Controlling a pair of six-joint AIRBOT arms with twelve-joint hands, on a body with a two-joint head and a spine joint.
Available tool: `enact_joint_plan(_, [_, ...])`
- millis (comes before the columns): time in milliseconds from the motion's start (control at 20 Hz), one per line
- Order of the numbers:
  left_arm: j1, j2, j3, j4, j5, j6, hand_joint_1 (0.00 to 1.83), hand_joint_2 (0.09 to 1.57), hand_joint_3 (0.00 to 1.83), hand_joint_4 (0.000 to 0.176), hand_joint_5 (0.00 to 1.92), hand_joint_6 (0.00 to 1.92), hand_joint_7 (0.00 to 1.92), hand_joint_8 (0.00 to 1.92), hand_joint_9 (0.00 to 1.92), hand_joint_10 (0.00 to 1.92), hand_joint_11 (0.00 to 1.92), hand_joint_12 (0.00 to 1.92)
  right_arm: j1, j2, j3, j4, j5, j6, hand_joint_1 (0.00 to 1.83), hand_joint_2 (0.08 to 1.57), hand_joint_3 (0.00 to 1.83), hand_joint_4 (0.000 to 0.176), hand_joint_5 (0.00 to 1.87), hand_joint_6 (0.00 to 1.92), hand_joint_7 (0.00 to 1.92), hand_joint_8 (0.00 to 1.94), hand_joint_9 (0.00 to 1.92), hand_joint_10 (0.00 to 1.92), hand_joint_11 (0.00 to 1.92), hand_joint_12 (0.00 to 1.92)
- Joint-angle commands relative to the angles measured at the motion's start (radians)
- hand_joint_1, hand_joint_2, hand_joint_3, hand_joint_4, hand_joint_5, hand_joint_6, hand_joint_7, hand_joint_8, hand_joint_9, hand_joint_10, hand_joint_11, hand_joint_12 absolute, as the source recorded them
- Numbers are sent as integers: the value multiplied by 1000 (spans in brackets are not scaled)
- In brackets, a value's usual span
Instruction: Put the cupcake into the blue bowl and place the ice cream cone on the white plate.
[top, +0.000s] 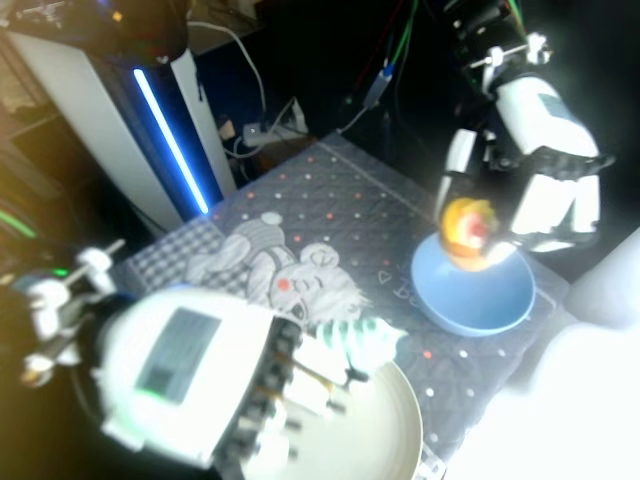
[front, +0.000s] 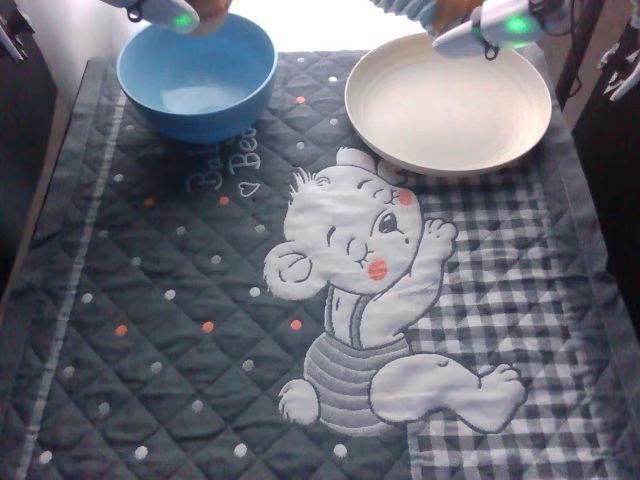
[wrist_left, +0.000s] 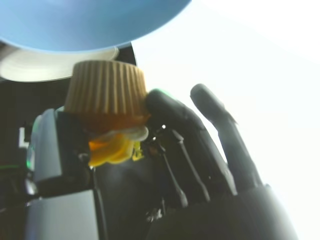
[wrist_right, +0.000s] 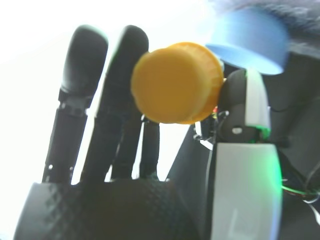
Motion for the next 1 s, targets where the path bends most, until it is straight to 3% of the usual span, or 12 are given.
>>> enact_joint_plan(0, [-11, -7, 9, -21, -51, -2, 1389, 1074, 0, 0, 987, 873, 1075, 796, 1005, 1072, 631, 1184, 15, -7, 9, 15, 91, 3, 1286, 1070, 1, 0, 958, 826, 1216, 773, 1609, 18, 1280, 961])
enact_joint_plan(100, [-10, -23, 27, -21, -30, -2, 1388, 1074, 0, 0, 988, 885, 1066, 801, 1012, 1059, 690, 1160, 17, -23, 31, 23, 71, 3, 1284, 1077, 0, 0, 950, 825, 1196, 817, 1609, 17, 1286, 950])
enact_joint_plan(300, [3, -24, 28, -21, -16, -3, 1387, 1075, 1, 0, 1001, 845, 1068, 765, 995, 1133, 666, 1223, 17, -27, 40, 36, 57, 3, 1288, 1062, 0, 0, 968, 843, 1241, 709, 1600, 8, 1335, 834])
enact_joint_plan(450, [24, -32, 36, -31, -16, -6, 1389, 1077, 0, 0, 939, 919, 1047, 760, 1078, 1040, 834, 1076, 17, -30, 48, 39, 53, 3, 1288, 1062, 1, 0, 968, 837, 1238, 715, 1583, 0, 1314, 800])
enact_joint_plan(550, [32, -35, 40, -32, -16, -14, 1378, 1103, 1, 0, 939, 986, 978, 895, 963, 1159, 536, 1233, 17, -31, 48, 40, 51, 3, 1286, 1069, 0, 0, 953, 842, 1225, 746, 1565, 0, 1290, 780])
enact_joint_plan(650, [34, -36, 40, -32, -15, -14, 1362, 1143, 2, 0, 887, 1154, 843, 1079, 888, 1210, 481, 1242, 17, -31, 49, 41, 50, 3, 1287, 1059, 0, 0, 997, 789, 1226, 742, 1530, 2, 1260, 769])
enact_joint_plan(700, [36, -38, 40, -32, -15, -14, 1352, 1155, 1, 0, 857, 1202, 773, 1170, 930, 1177, 515, 1187, 17, -32, 50, 41, 50, 3, 1279, 1084, 0, 0, 944, 828, 1169, 859, 1503, 0, 1187, 874])
enact_joint_plan(750, [37, -39, 40, -32, -15, -14, 1355, 1193, 0, 0, 764, 1272, 722, 571, 790, 1273, 500, 1092, 17, -32, 50, 41, 49, 3, 1269, 1112, 0, 0, 870, 932, 1115, 954, 1409, 0, 1071, 973])
enact_joint_plan(800, [39, -40, 40, -32, -18, -14, 1287, 1081, 0, 0, 687, 519, 680, 211, 536, 562, 227, 1001, 17, -32, 50, 41, 49, 3, 1125, 1003, 0, 0, 728, 321, 961, 397, 970, 0, 409, 1017])
enact_joint_plan(850, [42, -41, 40, -31, -22, -14, 1251, 1039, 0, 0, 732, 180, 678, 62, 532, 209, 154, 920, 17, -32, 50, 40, 49, 3, 1070, 963, 0, 0, 679, 89, 855, 127, 814, 3, 233, 1069])
enact_joint_plan(900, [44, -41, 40, -31, -24, -14, 1215, 1007, 0, 0, 733, 52, 650, 14, 526, 66, 138, 853, 17, -32, 49, 40, 49, 3, 954, 945, 0, 0, 500, 17, 627, 25, 602, 0, 155, 1000])
enact_joint_plan(950, [48, -42, 40, -30, -26, -14, 1196, 996, 0, 0, 719, 18, 622, 2, 514, 30, 103, 828, 17, -32, 49, 40, 50, 3, 866, 934, 0, 41, 365, 3, 475, 4, 441, 0, 30, 909])
